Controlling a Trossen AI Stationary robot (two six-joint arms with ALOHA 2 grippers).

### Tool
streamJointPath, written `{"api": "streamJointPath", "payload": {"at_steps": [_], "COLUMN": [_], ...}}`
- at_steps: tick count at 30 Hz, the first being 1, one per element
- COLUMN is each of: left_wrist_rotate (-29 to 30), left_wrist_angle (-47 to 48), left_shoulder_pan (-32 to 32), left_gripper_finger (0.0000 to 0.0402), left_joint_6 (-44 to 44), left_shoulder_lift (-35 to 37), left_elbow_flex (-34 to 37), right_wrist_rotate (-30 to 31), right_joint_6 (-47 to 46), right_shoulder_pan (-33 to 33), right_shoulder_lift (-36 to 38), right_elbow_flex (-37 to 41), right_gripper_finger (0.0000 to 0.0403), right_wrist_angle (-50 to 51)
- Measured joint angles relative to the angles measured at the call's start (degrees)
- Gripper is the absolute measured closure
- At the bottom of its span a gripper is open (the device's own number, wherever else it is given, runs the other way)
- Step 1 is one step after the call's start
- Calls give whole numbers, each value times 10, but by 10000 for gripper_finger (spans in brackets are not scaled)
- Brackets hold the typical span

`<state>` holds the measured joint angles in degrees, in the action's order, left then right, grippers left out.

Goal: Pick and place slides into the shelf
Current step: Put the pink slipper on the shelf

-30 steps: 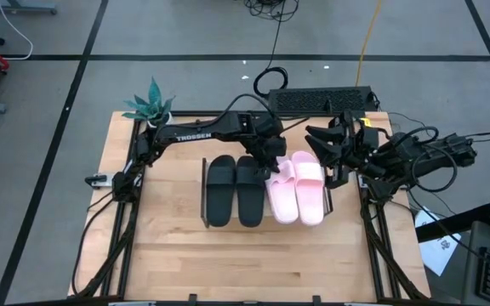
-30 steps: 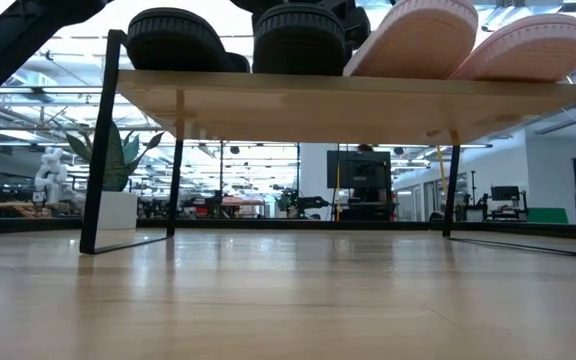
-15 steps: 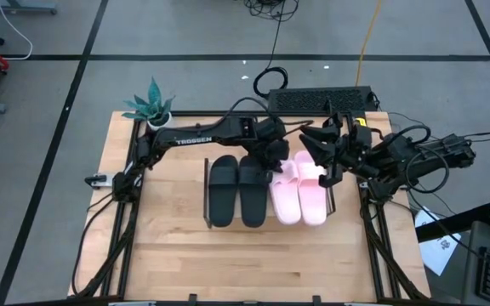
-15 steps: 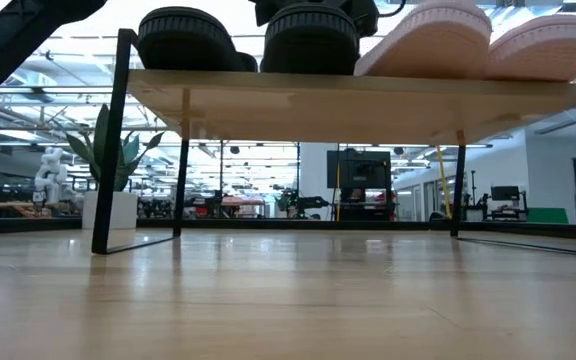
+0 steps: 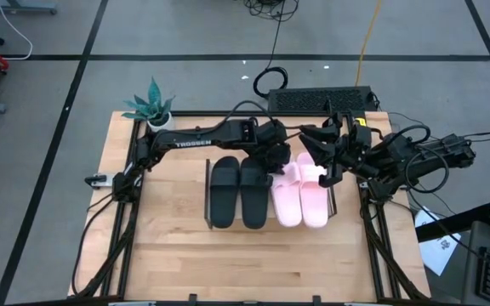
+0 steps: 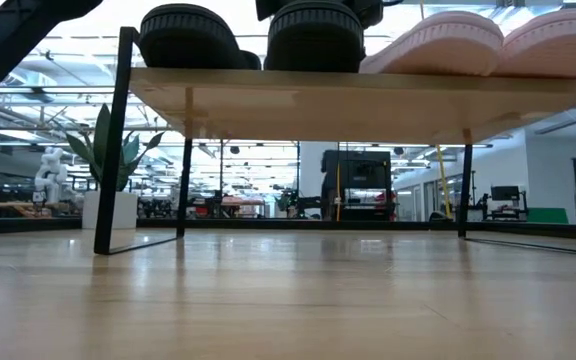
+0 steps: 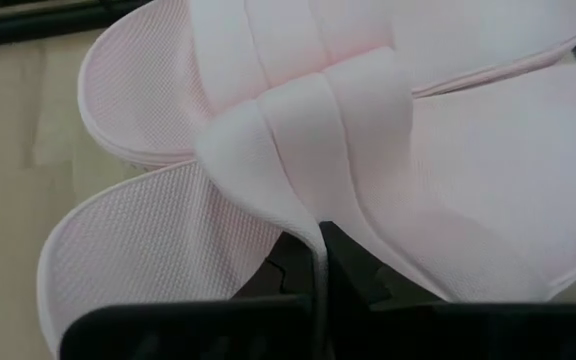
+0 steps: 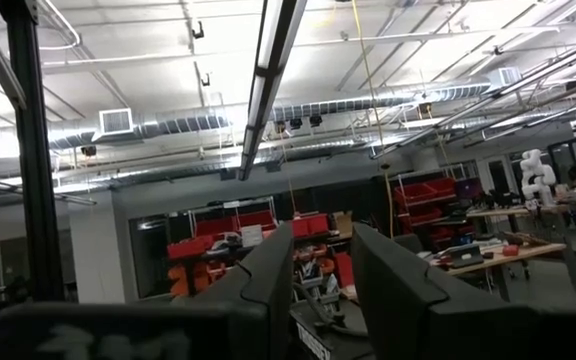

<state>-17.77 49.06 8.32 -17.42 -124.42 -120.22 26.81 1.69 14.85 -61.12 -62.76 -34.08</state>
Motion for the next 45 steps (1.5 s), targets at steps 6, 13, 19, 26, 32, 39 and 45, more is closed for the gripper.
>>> {"api": "streamJointPath", "payload": {"at_steps": [6, 13, 19, 26, 32, 39, 45], "left_wrist_rotate": [8, 5, 2, -6, -24, -36, -52], "left_wrist_angle": [-7, -19, -23, -24, -28, -32, -40], "left_shoulder_pan": [-2, -2, -2, -2, 2, 1, 4], "left_gripper_finger": [402, 402, 402, 402, 402, 402, 402], "left_joint_6": [-9, -9, -16, -26, -34, -39, -44], "left_shoulder_lift": [6, 14, 15, 15, 15, 16, 16], "left_elbow_flex": [0, 1, 1, 0, 0, 6, 8], "right_wrist_rotate": [0, 1, 1, 1, 1, 1, 1], "right_joint_6": [1, 4, 5, 5, 5, -3, -10], "right_shoulder_pan": [0, -2, -2, -2, -2, -2, -2], "right_shoulder_lift": [0, 0, 0, 0, -2, -9, -11], "right_elbow_flex": [0, 0, 0, 0, 0, 0, 0], "right_gripper_finger": [310, 310, 310, 310, 310, 310, 310], "right_wrist_angle": [1, 1, 1, 1, 1, 2, 0]}}
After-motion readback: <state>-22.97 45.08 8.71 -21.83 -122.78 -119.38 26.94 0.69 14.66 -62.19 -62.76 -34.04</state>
